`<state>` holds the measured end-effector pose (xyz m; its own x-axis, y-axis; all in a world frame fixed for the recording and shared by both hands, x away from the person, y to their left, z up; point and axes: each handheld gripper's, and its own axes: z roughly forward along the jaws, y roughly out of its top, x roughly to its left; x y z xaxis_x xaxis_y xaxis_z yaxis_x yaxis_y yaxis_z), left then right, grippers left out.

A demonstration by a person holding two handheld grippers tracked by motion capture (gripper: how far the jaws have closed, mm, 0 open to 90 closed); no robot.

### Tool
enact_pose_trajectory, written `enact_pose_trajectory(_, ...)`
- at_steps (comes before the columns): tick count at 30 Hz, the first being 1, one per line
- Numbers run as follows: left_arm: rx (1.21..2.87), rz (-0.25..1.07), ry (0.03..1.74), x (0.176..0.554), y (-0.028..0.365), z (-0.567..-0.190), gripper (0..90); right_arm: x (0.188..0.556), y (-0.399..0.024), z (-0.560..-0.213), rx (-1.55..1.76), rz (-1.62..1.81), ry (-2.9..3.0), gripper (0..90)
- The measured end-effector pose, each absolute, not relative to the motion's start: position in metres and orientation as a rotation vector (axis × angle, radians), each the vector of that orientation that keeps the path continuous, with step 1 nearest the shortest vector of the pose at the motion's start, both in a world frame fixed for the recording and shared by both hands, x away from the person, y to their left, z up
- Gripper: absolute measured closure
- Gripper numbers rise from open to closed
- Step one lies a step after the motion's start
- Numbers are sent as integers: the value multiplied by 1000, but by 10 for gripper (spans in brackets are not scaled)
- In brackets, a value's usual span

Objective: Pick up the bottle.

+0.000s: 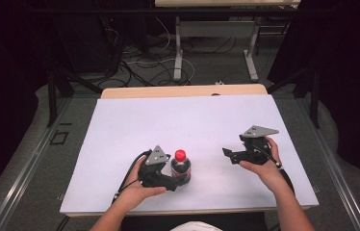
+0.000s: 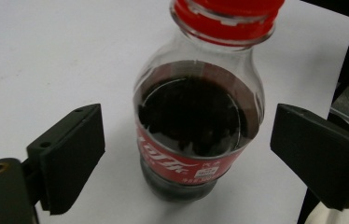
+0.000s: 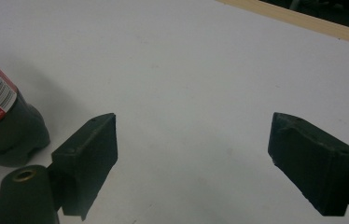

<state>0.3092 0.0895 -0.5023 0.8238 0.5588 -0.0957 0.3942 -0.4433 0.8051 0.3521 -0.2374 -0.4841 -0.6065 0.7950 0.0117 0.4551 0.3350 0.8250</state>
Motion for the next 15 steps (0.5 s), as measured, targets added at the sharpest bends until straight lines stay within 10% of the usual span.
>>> enact_pose_trajectory(15, 2097, 263, 693, 311, 82, -516, 236, 352, -235, -487, 1098, 1174, 2212, 157)
